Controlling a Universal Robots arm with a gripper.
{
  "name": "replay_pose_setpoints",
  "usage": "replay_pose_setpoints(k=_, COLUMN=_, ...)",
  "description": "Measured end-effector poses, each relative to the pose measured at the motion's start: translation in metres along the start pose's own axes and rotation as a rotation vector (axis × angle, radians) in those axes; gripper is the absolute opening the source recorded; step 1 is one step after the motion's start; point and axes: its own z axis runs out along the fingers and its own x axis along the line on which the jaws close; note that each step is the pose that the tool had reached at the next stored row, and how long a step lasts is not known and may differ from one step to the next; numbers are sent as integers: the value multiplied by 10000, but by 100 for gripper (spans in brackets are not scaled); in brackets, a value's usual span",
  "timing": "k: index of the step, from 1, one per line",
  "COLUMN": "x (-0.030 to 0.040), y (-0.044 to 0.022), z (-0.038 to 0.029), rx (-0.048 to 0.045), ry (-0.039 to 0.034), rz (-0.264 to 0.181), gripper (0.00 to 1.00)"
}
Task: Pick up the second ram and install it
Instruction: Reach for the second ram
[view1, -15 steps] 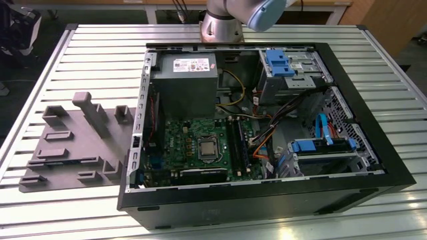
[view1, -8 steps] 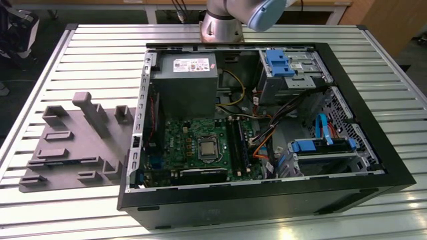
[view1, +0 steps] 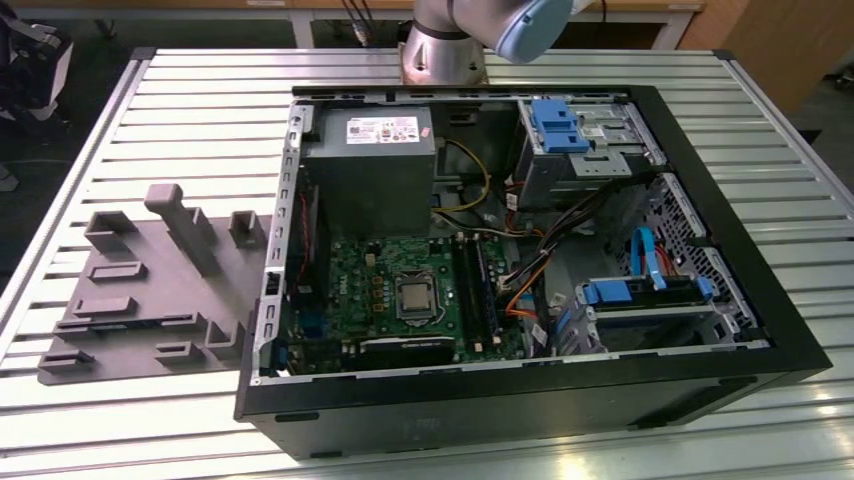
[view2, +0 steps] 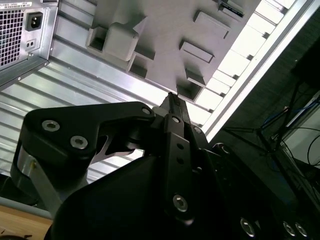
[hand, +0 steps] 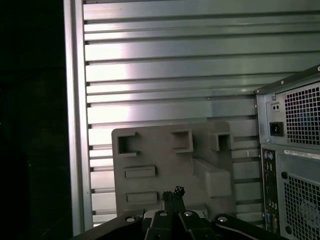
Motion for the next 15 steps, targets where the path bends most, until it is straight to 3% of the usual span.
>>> replay_pose_setpoints(k=15, x=56, y=-67, z=11, rx=0, ry=0, rz=0, gripper=11)
